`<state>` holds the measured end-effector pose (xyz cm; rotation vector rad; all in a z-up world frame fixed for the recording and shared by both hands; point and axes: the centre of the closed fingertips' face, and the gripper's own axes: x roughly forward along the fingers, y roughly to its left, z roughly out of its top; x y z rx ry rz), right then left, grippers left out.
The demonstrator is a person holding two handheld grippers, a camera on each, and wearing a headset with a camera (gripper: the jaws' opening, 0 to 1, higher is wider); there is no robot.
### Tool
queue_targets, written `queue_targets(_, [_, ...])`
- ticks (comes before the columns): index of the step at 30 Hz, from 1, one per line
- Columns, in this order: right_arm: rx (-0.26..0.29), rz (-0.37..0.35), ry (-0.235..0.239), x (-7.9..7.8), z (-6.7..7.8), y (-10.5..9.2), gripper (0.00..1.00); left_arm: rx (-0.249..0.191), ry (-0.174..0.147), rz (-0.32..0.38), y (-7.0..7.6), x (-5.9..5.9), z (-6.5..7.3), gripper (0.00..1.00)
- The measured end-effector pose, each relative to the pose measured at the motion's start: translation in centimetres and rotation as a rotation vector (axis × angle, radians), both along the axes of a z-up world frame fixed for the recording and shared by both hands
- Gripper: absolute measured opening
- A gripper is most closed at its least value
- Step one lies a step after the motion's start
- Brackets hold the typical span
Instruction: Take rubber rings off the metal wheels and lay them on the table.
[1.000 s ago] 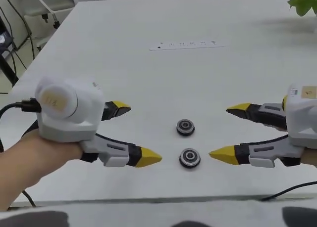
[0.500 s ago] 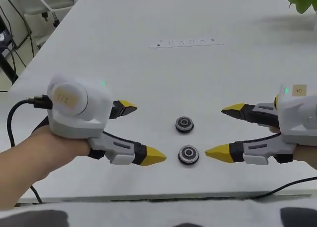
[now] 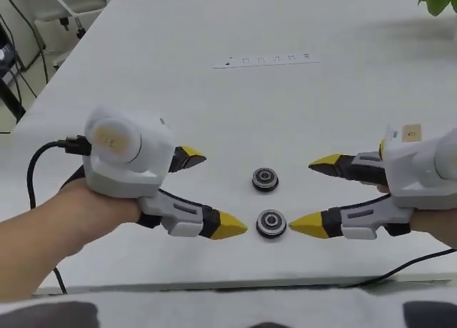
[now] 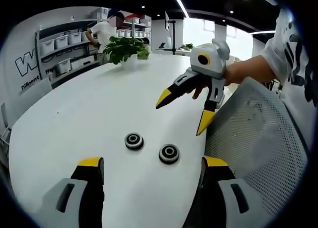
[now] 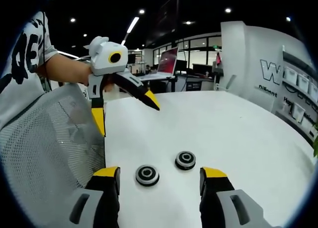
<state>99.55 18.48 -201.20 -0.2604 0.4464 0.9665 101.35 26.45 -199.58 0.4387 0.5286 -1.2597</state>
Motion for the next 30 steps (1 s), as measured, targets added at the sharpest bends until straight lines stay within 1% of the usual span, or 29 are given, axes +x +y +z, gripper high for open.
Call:
queue_targets(4, [-0.003,0.005,0.005,0.0,-0.3,0.0,0.62,0.006,0.006,-0.012,-0.4,0.0,-0.3,0.78])
queue_targets(6, [0.0,0.005,0.009,0.1,-0.5,0.0,0.62,0.012,0.001,-0.02,-0.5,0.1,-0.5,0.78])
queue_targets(10, [-0.003,0.012,0.015,0.0,-1.0,0.1,0.62,0.015,0.011,-0.031,-0.8,0.2,-0.9,0.77])
queue_targets(16, [-0.003,0.025,0.019,0.0,-1.4,0.6,0.61,0.009,0.028,-0.044,-1.5,0.0,-1.4,0.76])
queue_targets(21, [-0.01,0.038,0.022,0.0,-1.8,0.9,0.6,0.014,0.033,-0.063,-2.0,-0.1,-1.8,0.75])
queue_targets(23, [-0.012,0.042,0.025,0.0,-1.9,1.1,0.6,0.007,0.045,-0.064,-2.2,-0.1,-2.0,0.74])
queue_targets(27, [-0.011,0.045,0.03,0.1,-2.0,1.1,0.59,0.005,0.054,-0.065,-2.6,0.1,-2.4,0.72])
queue_targets(30, [-0.016,0.054,0.035,0.1,-2.4,1.2,0.58,0.005,0.064,-0.073,-3.0,-0.1,-2.7,0.7])
